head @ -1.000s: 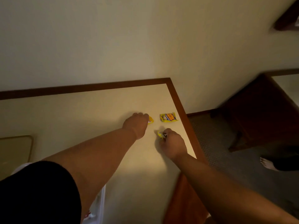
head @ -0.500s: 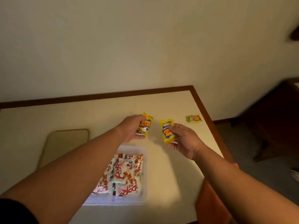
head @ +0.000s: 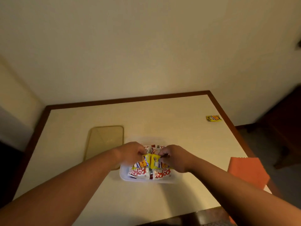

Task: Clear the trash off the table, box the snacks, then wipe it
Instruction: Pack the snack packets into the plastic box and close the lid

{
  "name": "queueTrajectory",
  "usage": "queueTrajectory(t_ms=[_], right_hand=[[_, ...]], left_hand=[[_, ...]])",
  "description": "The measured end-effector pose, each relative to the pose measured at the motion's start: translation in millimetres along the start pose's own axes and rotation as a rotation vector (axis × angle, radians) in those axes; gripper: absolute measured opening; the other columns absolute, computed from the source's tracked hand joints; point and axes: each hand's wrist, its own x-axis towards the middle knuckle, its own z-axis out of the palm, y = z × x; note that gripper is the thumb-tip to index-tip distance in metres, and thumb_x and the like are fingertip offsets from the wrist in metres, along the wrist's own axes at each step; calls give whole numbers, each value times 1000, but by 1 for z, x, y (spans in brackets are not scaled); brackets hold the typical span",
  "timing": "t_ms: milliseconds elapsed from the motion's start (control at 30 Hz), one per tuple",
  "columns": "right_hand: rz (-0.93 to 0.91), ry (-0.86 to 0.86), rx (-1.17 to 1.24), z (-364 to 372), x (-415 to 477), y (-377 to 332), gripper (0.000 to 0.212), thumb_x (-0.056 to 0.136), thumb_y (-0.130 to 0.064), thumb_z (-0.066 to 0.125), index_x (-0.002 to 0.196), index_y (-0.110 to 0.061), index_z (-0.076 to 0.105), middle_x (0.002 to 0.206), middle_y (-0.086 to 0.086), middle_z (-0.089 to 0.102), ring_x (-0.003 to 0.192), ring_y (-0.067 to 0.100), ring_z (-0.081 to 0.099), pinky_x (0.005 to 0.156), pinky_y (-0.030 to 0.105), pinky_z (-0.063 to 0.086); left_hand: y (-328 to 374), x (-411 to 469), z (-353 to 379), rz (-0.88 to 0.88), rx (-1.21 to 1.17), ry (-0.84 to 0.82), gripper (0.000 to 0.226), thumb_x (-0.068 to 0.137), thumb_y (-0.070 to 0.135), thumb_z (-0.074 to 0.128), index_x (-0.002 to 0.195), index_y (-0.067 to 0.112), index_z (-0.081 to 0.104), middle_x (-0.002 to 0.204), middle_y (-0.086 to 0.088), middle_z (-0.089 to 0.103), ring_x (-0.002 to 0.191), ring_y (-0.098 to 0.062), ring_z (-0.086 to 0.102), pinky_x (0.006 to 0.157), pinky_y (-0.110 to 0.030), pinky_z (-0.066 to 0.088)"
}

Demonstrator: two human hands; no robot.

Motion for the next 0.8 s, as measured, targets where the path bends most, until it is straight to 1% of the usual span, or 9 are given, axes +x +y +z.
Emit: queueTrajectory(t_ms=[67,167,200,367,433,500,633,733,800], right_hand=[[-48,-52,-124,14,0,-5,20,96,-12,56,106,-15,73,105,4,71,92,19,59,75,30,41],[-45,-59,-221,33,0,-8,25,93,-12,57,114,-20,68,115,3,69,101,22,60,83,34,48],[-33,-43,-236,39,1,-7,24,92,-13,57,113,-21,68,114,3,69,101,22,59,83,35,49],[-37,33,-328,51,2,-7,17,90,-15,60,102,-21,72,103,3,66,87,19,52,71,32,43],[-49,73,-309,48,1,-6,16,90,-19,64,102,-22,74,101,1,67,87,19,56,69,30,43],[-60,110,-259,40,-1,-5,13,91,-24,66,100,-22,75,99,0,71,88,20,62,71,31,48],[-68,240,-138,14,-8,6,17,93,-18,60,95,-20,76,97,-4,75,87,18,66,78,34,53],[0,369,-11,-5,-13,27,16,95,-15,61,94,-21,76,90,-14,71,85,9,64,75,24,49],[85,451,55,-19,-15,51,13,95,-17,63,95,-21,76,89,-14,70,84,9,64,73,19,46]], left_hand=[[-4,-5,13,5,129,-15,19,94,14,53,92,22,70,84,6,66,83,-16,61,78,-31,49],[-9,-11,24,-12,262,-3,30,93,17,51,112,29,71,110,5,71,101,-18,63,87,-32,53],[-9,-12,27,-12,284,5,30,93,19,52,114,31,70,112,6,70,103,-18,63,88,-34,54],[-12,-14,36,50,378,38,21,92,25,56,102,25,74,98,1,69,94,-22,63,72,-33,53],[-10,-13,33,66,379,35,24,91,26,57,109,27,73,103,3,69,98,-21,63,72,-30,49],[-4,-11,25,77,362,33,32,89,25,59,119,31,70,117,6,65,108,-18,61,80,-29,48],[12,4,9,107,277,178,30,90,22,52,114,31,68,119,4,62,113,-21,57,89,-35,50],[26,24,5,138,358,331,33,99,25,50,130,32,59,131,3,54,125,-23,46,101,-40,43],[35,45,6,113,395,371,38,102,30,49,140,31,51,140,1,49,131,-25,42,108,-41,39]])
